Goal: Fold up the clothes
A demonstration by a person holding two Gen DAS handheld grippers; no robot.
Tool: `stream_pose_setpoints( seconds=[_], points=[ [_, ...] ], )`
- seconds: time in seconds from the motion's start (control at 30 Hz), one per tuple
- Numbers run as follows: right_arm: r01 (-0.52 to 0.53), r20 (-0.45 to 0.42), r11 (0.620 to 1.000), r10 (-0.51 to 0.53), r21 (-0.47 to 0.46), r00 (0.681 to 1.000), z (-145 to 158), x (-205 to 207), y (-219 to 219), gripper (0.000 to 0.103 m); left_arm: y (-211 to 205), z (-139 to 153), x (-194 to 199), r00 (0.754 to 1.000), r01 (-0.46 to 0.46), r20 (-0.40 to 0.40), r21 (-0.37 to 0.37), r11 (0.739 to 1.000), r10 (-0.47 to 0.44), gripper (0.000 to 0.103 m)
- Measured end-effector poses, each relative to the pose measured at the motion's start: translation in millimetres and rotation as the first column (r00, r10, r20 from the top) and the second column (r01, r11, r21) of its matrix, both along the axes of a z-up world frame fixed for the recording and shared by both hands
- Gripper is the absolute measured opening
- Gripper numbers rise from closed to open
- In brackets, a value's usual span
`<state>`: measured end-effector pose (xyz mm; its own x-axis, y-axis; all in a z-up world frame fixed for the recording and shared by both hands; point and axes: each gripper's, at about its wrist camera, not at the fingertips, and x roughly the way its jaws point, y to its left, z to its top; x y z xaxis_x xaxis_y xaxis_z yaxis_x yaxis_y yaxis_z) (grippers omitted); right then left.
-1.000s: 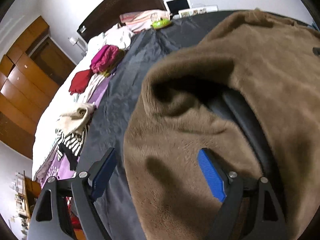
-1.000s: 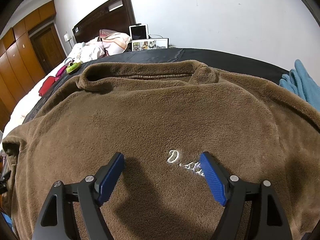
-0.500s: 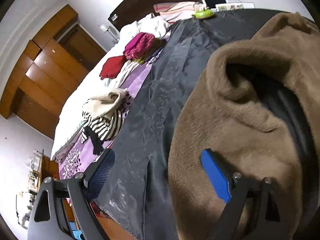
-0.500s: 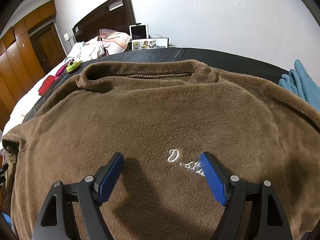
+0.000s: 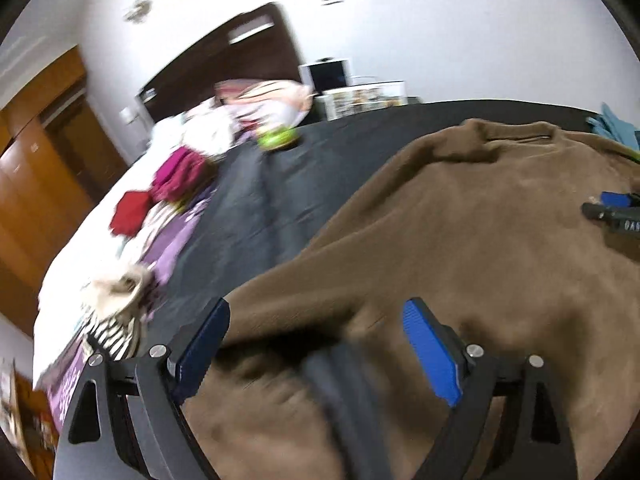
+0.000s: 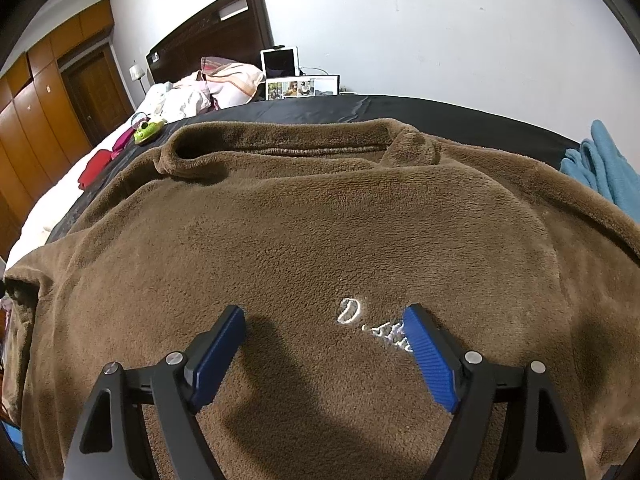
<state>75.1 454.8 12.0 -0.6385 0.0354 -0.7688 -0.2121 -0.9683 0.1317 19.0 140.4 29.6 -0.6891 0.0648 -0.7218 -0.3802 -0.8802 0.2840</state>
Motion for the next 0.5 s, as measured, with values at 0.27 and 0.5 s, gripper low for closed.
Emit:
stream_pose_setpoints(
  seconds=[0.27, 0.5],
  points=[
    [0.076, -0.099, 0.997, -0.076, -0.011, 0.992, 22.4, 18.8, 29.0, 0.084, 123.7, -27.5, -64.0, 0.986, 0.133, 0.111, -0.034, 0.991, -0.128, 0.091],
    [0.217, -0.118, 0.976, -0.218, -0.019, 0.969, 31.9, 29.4, 75.3, 0.084, 171.4, -58.2, -124.6, 0.983, 0.08, 0.17, -0.053, 0.995, -0.07, 0.091]
  ],
)
